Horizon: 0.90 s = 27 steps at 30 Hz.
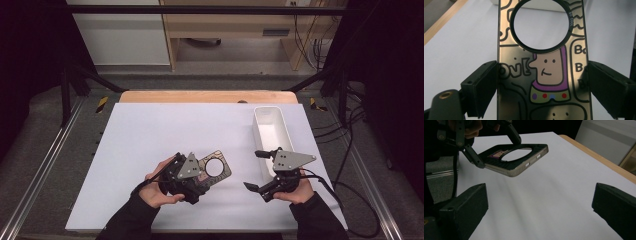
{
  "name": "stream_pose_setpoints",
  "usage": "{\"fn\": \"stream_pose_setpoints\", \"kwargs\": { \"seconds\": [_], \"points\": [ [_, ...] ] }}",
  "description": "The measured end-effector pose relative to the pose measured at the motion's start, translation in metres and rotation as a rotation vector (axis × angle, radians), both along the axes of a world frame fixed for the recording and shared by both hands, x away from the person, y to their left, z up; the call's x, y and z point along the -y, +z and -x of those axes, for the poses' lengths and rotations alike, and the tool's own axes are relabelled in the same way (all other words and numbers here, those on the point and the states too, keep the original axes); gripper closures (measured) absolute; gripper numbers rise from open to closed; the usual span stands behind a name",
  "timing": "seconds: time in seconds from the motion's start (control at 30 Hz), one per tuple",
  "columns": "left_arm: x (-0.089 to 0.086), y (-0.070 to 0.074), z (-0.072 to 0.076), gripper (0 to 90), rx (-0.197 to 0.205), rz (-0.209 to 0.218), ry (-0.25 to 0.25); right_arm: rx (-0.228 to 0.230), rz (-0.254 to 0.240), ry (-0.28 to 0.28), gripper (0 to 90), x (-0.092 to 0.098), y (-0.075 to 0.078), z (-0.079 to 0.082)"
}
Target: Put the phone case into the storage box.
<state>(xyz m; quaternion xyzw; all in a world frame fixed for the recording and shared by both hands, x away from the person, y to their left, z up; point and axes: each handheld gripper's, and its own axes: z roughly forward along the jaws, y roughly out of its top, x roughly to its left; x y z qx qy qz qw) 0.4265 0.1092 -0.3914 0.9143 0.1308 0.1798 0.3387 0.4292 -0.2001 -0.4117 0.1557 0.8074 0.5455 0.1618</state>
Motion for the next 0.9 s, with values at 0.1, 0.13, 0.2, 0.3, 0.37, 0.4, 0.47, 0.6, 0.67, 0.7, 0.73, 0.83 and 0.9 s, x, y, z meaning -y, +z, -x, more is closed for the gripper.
{"fn": "stream_pose_setpoints", "kwargs": {
  "seconds": [0.1, 0.13, 0.2, 0.3, 0.37, 0.4, 0.47, 0.6, 0.67, 0.7, 0.73, 0.83, 0.9],
  "points": [
    [0.002, 0.000, 0.001, 11.6, 0.005, -0.013, -0.013, 0.000, 0.003, 0.017, 1.4, -0.005, -0.001, -0.001],
    [0.003, 0.000, 0.002, 11.6, 0.007, -0.016, -0.017, -0.002, 0.005, 0.021, 1.4, -0.006, -0.001, -0.001],
    [0.004, 0.001, 0.003, 11.6, 0.009, -0.023, -0.026, -0.003, 0.014, 0.029, 1.4, -0.008, -0.001, -0.001],
    [0.005, 0.002, 0.003, 11.6, 0.015, -0.032, -0.035, -0.001, 0.021, 0.042, 1.4, -0.012, 0.000, -0.001],
    [0.007, 0.003, 0.005, 11.6, 0.021, -0.032, -0.040, 0.001, 0.022, 0.050, 1.5, -0.013, 0.001, 0.000],
    [0.007, 0.004, 0.005, 11.6, 0.024, -0.036, -0.043, 0.002, 0.024, 0.055, 1.5, -0.014, 0.001, 0.000],
    [0.008, 0.005, 0.006, 11.6, 0.031, -0.038, -0.049, 0.002, 0.029, 0.064, 1.4, -0.016, 0.002, 0.001],
    [0.009, 0.007, 0.007, 11.6, 0.042, -0.050, -0.063, 0.004, 0.037, 0.077, 1.5, -0.018, 0.003, 0.001],
    [0.010, 0.008, 0.008, 11.6, 0.049, -0.056, -0.074, 0.006, 0.046, 0.084, 1.5, -0.019, 0.004, 0.001],
    [0.010, 0.009, 0.008, 11.6, 0.052, -0.059, -0.078, 0.010, 0.052, 0.090, 1.5, -0.020, 0.005, 0.002],
    [0.010, 0.009, 0.008, 11.6, 0.054, -0.058, -0.081, 0.014, 0.055, 0.095, 1.5, -0.021, 0.005, 0.002],
    [0.011, 0.009, 0.009, 11.6, 0.055, -0.064, -0.090, 0.025, 0.069, 0.108, 1.6, -0.024, 0.008, 0.003],
    [0.011, 0.010, 0.009, 11.6, 0.056, -0.068, -0.101, 0.035, 0.076, 0.123, 1.6, -0.026, 0.009, 0.003]
  ]
}}
